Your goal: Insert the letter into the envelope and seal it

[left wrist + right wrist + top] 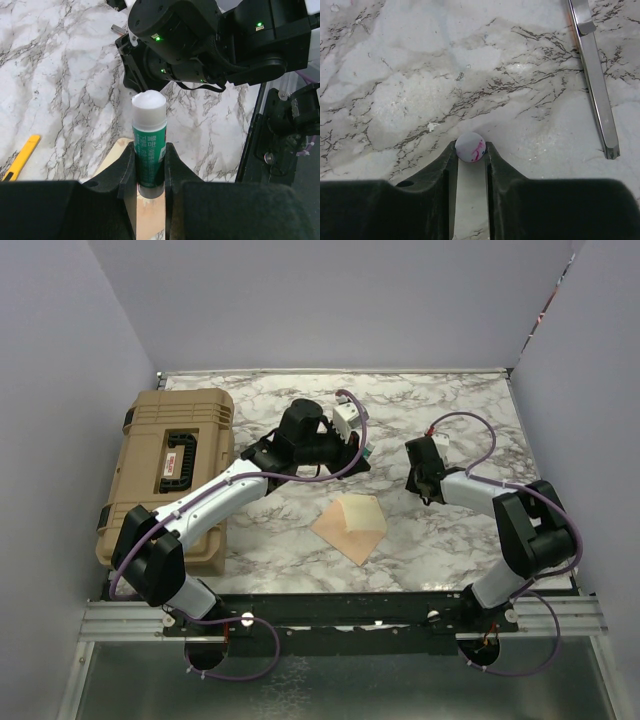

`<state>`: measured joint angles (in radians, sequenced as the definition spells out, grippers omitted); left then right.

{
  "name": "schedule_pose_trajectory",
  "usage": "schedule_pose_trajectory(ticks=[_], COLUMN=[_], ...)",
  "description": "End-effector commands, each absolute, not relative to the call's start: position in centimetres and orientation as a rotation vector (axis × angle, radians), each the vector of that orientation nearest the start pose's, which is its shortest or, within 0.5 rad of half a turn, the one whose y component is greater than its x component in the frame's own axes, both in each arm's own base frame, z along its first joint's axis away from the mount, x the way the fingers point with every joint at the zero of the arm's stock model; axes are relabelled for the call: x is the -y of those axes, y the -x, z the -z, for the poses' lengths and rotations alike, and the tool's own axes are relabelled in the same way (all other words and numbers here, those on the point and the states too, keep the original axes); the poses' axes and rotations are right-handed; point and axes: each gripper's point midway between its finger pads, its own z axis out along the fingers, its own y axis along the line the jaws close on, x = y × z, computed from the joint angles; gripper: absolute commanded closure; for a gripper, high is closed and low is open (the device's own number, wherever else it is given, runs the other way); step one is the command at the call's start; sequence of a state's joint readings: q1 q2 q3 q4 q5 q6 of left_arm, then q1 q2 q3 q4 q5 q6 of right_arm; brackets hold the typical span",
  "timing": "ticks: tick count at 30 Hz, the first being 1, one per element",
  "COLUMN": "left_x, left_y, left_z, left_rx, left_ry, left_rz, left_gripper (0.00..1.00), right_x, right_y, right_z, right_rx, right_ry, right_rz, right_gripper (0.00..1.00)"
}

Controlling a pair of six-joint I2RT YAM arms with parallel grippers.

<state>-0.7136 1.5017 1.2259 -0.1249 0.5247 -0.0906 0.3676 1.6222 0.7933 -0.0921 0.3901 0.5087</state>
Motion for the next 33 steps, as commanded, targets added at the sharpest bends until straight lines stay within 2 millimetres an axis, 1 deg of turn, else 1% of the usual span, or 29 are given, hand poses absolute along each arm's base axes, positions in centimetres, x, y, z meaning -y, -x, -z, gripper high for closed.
schedule_pose_trajectory(ticks=[1,4,8,11,14,16,19,21,23,25,26,28,30,33], left_x=[35.6,35.6,35.6,35.5,35.5,35.5,35.9,36.1,36.3,36.3,36.4,36.5,36.6,37.0], left_y=[-27.9,-27.9,-28.0,-28.0,-28.0,-28.2,-29.0,-29.9,-30.8,-31.6,-31.8,-32.3,-32.6,-32.5], left_z=[-25.2,-25.3,-25.4,-25.4,-25.6,-25.9,-27.1,-28.6,-30.1,-31.9,-32.6,-34.1,-35.1,-35.8], left_rx=[-1.789,-1.787,-1.785,-1.787,-1.790,-1.795,-1.805,-1.800,-1.784,-1.755,-1.740,-1.700,-1.677,-1.669], left_ry=[-0.934,-0.930,-0.926,-0.923,-0.909,-0.876,-0.758,-0.633,-0.516,-0.396,-0.348,-0.265,-0.194,-0.145], left_rz=[1.015,1.015,1.010,1.009,1.014,1.021,1.055,1.081,1.116,1.151,1.179,1.229,1.278,1.349], left_gripper=[1.00,1.00,1.00,1.00,1.00,1.00,1.00,1.00,1.00,1.00,1.00,1.00,1.00,1.00], right_x=[-7.9,-8.0,-8.3,-8.8,-9.4,-9.9,-11.6,-14.6,-18.5,-21.1,-22.1,-23.1,-23.5,-23.2], right_y=[-34.7,-34.6,-34.6,-34.8,-34.8,-34.7,-34.6,-34.3,-33.0,-31.2,-30.4,-28.6,-27.4,-27.1], right_z=[-0.8,-1.3,-2.2,-3.6,-5.8,-8.1,-12.6,-15.6,-18.4,-20.9,-21.8,-23.9,-25.9,-29.1], right_rx=[-2.401,-2.409,-2.412,-2.400,-2.389,-2.365,-2.292,-2.207,-2.100,-1.982,-1.927,-1.826,-1.737,-1.630], right_ry=[-0.352,-0.352,-0.348,-0.343,-0.341,-0.340,-0.288,-0.104,0.121,0.284,0.345,0.440,0.492,0.471], right_rz=[0.137,0.131,0.110,0.068,0.014,-0.041,-0.204,-0.421,-0.683,-0.879,-0.954,-1.059,-1.104,-1.105], right_gripper=[0.72,0.63,0.60,0.58,0.56,0.53,0.47,0.48,0.48,0.46,0.44,0.40,0.37,0.32])
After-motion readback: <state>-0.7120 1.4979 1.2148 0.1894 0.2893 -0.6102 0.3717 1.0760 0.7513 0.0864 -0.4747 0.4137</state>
